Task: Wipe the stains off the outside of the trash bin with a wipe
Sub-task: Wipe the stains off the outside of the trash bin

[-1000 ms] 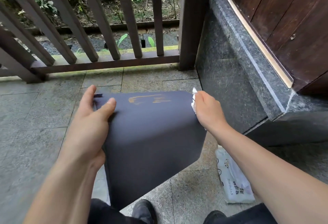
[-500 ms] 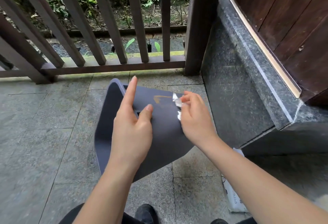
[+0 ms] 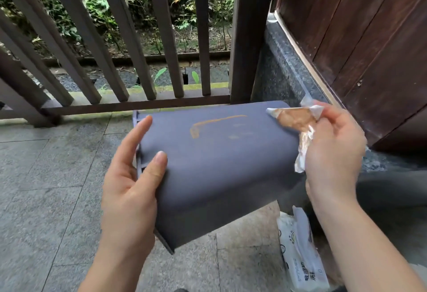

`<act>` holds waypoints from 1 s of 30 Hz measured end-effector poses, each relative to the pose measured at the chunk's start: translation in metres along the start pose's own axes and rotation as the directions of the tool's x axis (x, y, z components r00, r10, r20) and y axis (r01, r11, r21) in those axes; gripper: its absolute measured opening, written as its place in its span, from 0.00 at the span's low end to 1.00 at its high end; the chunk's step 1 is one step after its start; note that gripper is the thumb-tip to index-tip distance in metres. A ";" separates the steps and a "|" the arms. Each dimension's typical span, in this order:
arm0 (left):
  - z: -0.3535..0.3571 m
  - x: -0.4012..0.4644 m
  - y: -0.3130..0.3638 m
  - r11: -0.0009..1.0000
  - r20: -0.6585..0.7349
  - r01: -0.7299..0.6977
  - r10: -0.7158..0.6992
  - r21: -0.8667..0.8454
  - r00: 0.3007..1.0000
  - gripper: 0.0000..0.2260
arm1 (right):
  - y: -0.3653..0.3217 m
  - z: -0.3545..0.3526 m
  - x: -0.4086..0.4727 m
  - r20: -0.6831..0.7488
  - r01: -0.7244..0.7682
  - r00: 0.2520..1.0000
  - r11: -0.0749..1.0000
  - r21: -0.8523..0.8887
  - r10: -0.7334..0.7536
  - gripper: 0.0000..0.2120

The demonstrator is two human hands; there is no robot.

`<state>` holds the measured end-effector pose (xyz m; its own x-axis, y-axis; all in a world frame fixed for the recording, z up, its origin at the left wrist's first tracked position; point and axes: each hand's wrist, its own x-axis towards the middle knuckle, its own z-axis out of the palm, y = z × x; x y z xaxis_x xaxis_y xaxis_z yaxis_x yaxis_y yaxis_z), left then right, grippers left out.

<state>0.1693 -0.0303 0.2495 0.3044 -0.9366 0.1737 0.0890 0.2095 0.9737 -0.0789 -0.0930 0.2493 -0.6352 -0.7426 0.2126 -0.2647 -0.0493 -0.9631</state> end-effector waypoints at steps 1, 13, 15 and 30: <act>0.000 -0.001 0.001 0.999 -0.002 0.036 -0.036 -0.028 0.999 0.23 | -0.003 0.000 -0.004 0.052 0.141 0.989 0.982 -0.122 -0.136 0.14; 0.018 0.000 -0.007 0.942 -0.047 0.306 -0.315 -0.140 0.948 0.20 | -0.009 0.021 -0.112 0.803 0.726 0.506 0.658 -0.198 -0.317 0.27; 0.014 0.001 -0.008 0.938 -0.073 0.323 -0.334 -0.128 0.940 0.18 | -0.007 0.026 -0.134 0.832 0.796 0.395 0.597 -0.100 -0.388 0.30; -0.022 0.014 -0.002 0.839 -0.138 0.450 -0.507 -0.306 0.851 0.18 | 0.037 0.004 -0.072 0.523 0.356 0.843 0.862 -0.361 -0.129 0.28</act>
<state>0.1948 -0.0381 0.2463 0.3449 -0.8641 -0.3665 0.5021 -0.1600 0.8499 -0.0403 -0.0444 0.1975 -0.1215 -0.9685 0.2172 -0.7161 -0.0660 -0.6949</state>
